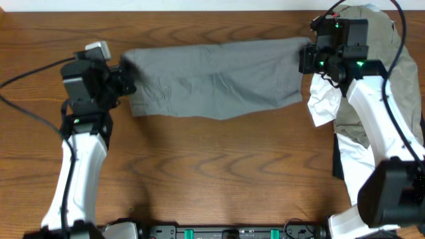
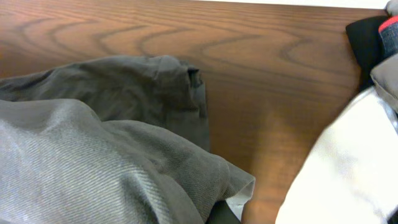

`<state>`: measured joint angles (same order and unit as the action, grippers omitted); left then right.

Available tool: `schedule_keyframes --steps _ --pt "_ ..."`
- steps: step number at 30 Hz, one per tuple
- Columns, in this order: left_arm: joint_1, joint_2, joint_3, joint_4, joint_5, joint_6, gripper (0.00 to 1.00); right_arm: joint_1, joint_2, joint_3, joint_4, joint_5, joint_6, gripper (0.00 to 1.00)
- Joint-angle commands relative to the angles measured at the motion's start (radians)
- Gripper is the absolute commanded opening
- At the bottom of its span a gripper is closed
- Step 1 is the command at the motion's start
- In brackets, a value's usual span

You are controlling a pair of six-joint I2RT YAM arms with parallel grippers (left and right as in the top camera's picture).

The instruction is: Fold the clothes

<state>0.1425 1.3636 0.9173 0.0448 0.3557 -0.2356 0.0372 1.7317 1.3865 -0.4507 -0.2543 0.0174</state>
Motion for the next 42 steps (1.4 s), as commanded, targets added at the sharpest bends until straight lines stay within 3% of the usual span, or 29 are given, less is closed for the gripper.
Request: schedule_keyframes --steps 1,16,30,35,36,37,38,39,42 --pt "-0.018 0.067 0.016 0.081 -0.096 0.006 0.06 0.019 0.055 0.018 0.043 0.011 0.0 0.01" --pt "-0.031 0.343 0.016 0.469 -0.152 0.006 0.06 0.108 0.267 0.018 0.358 0.015 -0.004 0.01" --pt "-0.031 0.406 0.016 0.482 -0.457 -0.079 0.06 0.161 0.431 0.018 0.747 0.019 -0.004 0.01" --pt "-0.031 0.408 0.016 0.463 -0.497 -0.084 0.06 0.185 0.496 0.018 0.885 0.031 -0.003 0.01" --pt "-0.031 0.408 0.016 0.457 -0.5 -0.084 0.29 0.191 0.51 0.018 0.914 0.048 0.011 0.11" --pt "-0.031 0.409 0.016 0.45 -0.5 -0.084 0.6 0.194 0.521 0.018 0.934 0.068 0.032 0.5" --pt "-0.03 0.409 0.016 0.447 -0.5 -0.084 0.86 0.198 0.531 0.018 0.952 0.084 0.046 0.99" --pt "-0.03 0.409 0.016 0.442 -0.5 -0.084 0.98 0.2 0.541 0.018 0.964 0.098 0.05 0.99" --pt "-0.03 0.409 0.016 0.431 -0.499 -0.084 0.98 0.196 0.537 0.018 0.957 0.095 0.067 0.99"
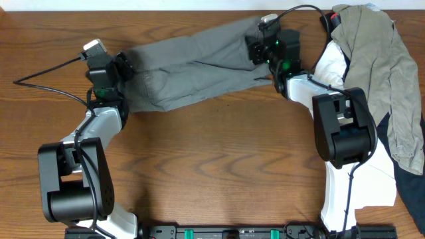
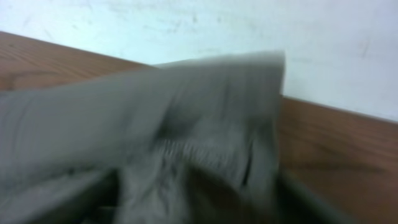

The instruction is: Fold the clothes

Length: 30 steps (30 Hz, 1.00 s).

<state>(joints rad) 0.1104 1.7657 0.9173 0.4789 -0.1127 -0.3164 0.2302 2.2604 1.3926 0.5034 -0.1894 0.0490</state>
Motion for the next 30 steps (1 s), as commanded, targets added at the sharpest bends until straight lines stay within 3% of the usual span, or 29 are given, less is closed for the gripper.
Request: schedule_keyframes --steps 1,6,15,17,20,22,24,30 --pt "0.002 0.006 0.016 -0.008 -0.031 -0.003 0.98 -0.001 -0.001 0.012 -0.003 0.024 0.052 0.99" --pt "0.001 -0.023 0.016 -0.078 -0.015 -0.003 0.98 -0.031 -0.089 0.013 -0.097 -0.06 0.07 0.99" --pt "0.0 -0.127 0.016 -0.308 0.239 0.058 0.98 -0.054 -0.241 0.013 -0.439 -0.182 0.019 0.99" --pt "-0.005 -0.128 0.016 -0.364 0.261 0.09 0.98 -0.046 -0.238 0.013 -0.49 -0.207 0.0 0.81" --pt "-0.018 -0.123 0.016 -0.448 0.259 0.164 0.98 -0.023 -0.225 0.013 -0.562 -0.207 -0.022 0.33" --pt "-0.023 -0.121 0.016 -0.484 0.259 0.204 0.98 -0.01 -0.215 0.013 -0.584 -0.206 -0.025 0.13" --pt "-0.023 -0.12 0.016 -0.509 0.258 0.233 0.98 0.004 -0.204 0.013 -0.599 -0.203 -0.033 0.05" --pt "-0.023 -0.12 0.016 -0.52 0.256 0.234 0.99 0.041 -0.157 0.013 -0.612 -0.199 -0.059 0.02"
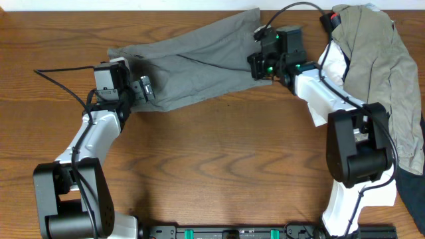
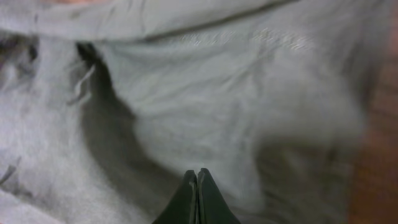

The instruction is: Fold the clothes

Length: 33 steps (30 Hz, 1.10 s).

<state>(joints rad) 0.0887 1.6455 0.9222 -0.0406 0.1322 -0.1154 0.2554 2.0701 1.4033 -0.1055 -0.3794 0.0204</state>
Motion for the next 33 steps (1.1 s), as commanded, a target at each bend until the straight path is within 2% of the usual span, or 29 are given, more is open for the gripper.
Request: schedule_keyframes --steps 1,12,19,23,28,33 --pt "-0.001 0.0 0.011 -0.001 0.011 0.033 0.99 0.017 0.05 0.002 -0.002 0.0 -0.031 0.01" --pt "-0.066 -0.064 0.011 -0.056 0.063 0.033 0.99 0.01 0.11 0.002 -0.049 0.009 -0.035 0.01" --pt "-0.137 -0.212 0.011 -0.173 0.062 0.033 0.98 -0.016 0.11 0.002 -0.312 0.043 -0.032 0.01" --pt "-0.159 -0.281 0.011 -0.212 0.062 0.033 0.98 -0.068 0.108 0.002 -0.425 0.034 0.055 0.01" --pt "-0.164 -0.293 0.011 -0.232 0.062 0.033 0.98 -0.164 0.093 0.002 -0.564 -0.046 0.121 0.01" --pt "-0.164 -0.272 0.011 -0.214 0.02 0.033 0.98 -0.235 0.054 0.002 -0.695 -0.068 0.088 0.01"
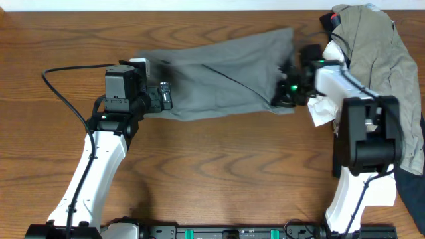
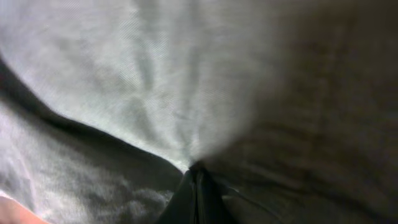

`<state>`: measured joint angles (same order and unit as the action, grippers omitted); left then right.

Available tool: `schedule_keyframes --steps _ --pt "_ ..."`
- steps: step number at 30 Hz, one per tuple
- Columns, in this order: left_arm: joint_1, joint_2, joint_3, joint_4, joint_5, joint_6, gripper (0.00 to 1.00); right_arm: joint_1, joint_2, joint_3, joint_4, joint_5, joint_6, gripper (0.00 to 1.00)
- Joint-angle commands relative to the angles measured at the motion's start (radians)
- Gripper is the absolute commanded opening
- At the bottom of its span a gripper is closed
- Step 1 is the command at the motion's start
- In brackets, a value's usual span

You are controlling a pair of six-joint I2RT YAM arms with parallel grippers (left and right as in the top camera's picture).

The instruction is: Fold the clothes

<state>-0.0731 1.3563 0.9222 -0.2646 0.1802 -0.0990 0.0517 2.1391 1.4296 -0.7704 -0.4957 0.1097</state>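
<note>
A grey garment (image 1: 219, 70) lies slantwise across the far middle of the table, with a crease running along it. My left gripper (image 1: 163, 95) is at its near left end, shut on the cloth edge. At the garment's near right corner my right gripper (image 1: 285, 91) is shut on the cloth. In the right wrist view the dark fingertips (image 2: 198, 186) are pressed together with grey fabric (image 2: 155, 81) gathered into them and filling the frame.
A heap of other clothes sits at the right edge: an olive garment (image 1: 375, 53) over a white one (image 1: 323, 106), with dark cloth at the near right. The left arm's black cable (image 1: 66, 70) loops over the wooden table (image 1: 212, 172).
Both grippers have moved to the right and a little nearer, and the grey garment has shifted with them. Its right corner now lies close to the white cloth of the heap.
The garment was first stretched level between the two grippers. Then both arms were further back, with the cloth slanting up to the far edge. After that the right gripper pinched its near right corner, and now the whole garment lies further right.
</note>
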Motion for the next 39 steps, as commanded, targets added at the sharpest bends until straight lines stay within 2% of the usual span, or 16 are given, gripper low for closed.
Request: schedule_keyframes --steps 1,8,9,10,12,13,15,17,20,27,30,39 --pt "-0.002 0.027 0.011 0.026 -0.046 0.017 0.98 -0.038 -0.034 -0.024 -0.047 0.047 -0.016 0.01" --pt "-0.002 0.134 0.012 0.105 -0.06 0.016 0.98 -0.031 -0.226 -0.024 -0.058 0.047 -0.082 0.02" --pt "-0.002 0.15 0.012 0.09 -0.057 0.012 0.98 -0.028 -0.266 -0.024 -0.055 0.048 -0.086 0.09" --pt "-0.002 0.159 0.012 0.074 -0.057 0.012 0.98 -0.026 -0.293 -0.024 -0.052 0.051 -0.092 0.19" --pt "-0.002 0.172 0.012 0.038 -0.058 0.013 0.98 -0.019 -0.349 -0.024 -0.049 0.051 -0.113 0.47" --pt "-0.001 0.178 0.012 0.023 -0.058 0.013 0.89 -0.013 -0.371 -0.024 -0.048 0.051 -0.119 0.57" --pt "0.001 0.193 0.012 0.018 -0.058 0.013 0.69 0.0 -0.406 -0.024 -0.045 0.051 -0.119 0.65" --pt "0.006 0.212 0.011 0.026 -0.059 0.013 0.58 0.013 -0.425 -0.024 -0.044 0.05 -0.127 0.66" --pt "0.023 0.251 0.011 0.042 -0.058 0.013 0.51 0.037 -0.43 -0.024 -0.037 0.051 -0.134 0.63" --pt "0.064 0.356 0.012 0.069 -0.058 0.013 0.52 0.079 -0.43 -0.024 -0.03 0.077 -0.134 0.58" --pt "0.081 0.362 0.012 0.088 -0.058 0.013 0.58 0.082 -0.43 -0.024 -0.027 0.08 -0.134 0.58" --pt "0.089 0.363 0.011 0.164 -0.015 0.013 0.58 0.082 -0.43 -0.024 -0.011 0.08 -0.134 0.54"
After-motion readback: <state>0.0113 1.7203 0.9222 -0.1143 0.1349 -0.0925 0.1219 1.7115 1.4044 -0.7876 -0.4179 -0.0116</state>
